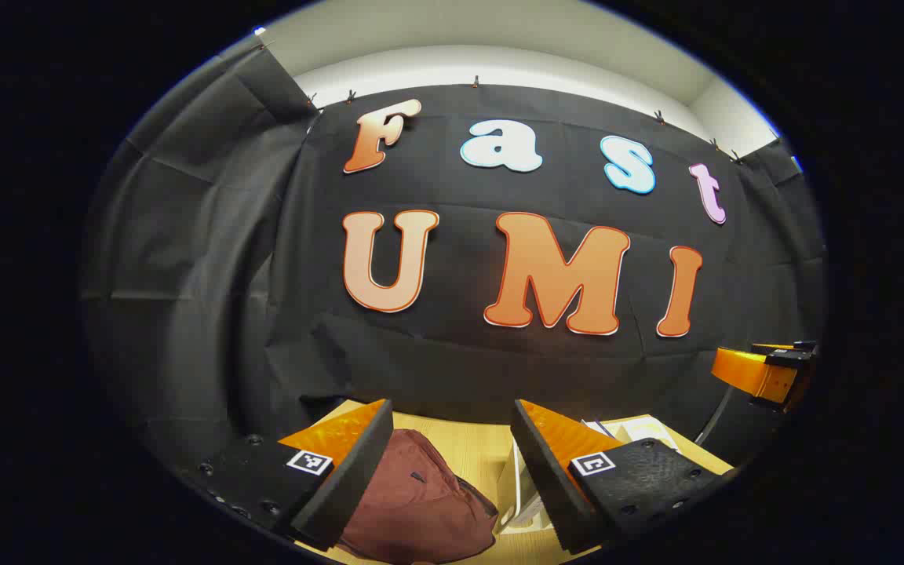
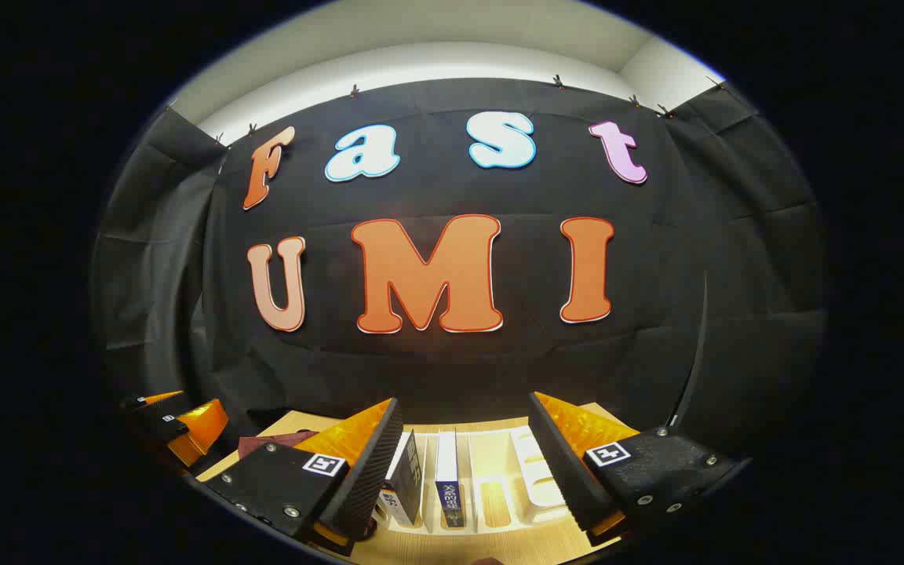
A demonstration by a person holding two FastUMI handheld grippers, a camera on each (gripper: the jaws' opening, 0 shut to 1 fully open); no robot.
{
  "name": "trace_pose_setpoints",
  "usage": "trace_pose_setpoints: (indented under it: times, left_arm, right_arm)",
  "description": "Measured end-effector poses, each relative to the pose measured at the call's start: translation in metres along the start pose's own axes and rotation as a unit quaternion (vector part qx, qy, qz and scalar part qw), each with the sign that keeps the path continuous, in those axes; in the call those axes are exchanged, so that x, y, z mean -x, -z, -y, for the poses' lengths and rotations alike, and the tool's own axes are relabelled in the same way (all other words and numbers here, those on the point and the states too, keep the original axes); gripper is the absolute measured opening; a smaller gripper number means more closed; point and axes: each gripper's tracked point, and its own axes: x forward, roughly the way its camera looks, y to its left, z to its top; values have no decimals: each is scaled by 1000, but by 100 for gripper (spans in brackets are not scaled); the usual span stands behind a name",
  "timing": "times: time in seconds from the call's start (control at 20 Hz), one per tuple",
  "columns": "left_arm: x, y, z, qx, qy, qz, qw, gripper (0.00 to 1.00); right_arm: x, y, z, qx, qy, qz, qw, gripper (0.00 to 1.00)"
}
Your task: Open the schoolbag, grab two books from the bookshelf and put them into the schoolbag.
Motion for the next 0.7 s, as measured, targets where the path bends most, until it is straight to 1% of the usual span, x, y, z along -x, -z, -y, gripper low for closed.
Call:
trace_pose_setpoints:
  times: [0.2, 0.4, 0.45, 0.55, 0.7]
  left_arm:
    - [2, -6, -1, -9, 2, 5, 1000, 94]
    - [-1, -10, 2, 0, 4, 11, 1000, 94]
    - [-1, -9, -2, -5, 0, 13, 1000, 94]
    - [-4, -8, -10, -6, -21, 12, 1000, 94]
    - [-8, -4, -4, 8, -11, 4, 1000, 94]
  right_arm:
    - [0, 0, 0, 1, 0, -1, 1000, 96]
    - [1, 1, 1, 5, 2, -3, 1000, 96]
    - [0, 2, 1, 2, 0, -4, 1000, 96]
    - [-1, 3, 0, -2, -4, -9, 1000, 96]
    - [-4, 5, 1, 2, -2, -16, 1000, 96]
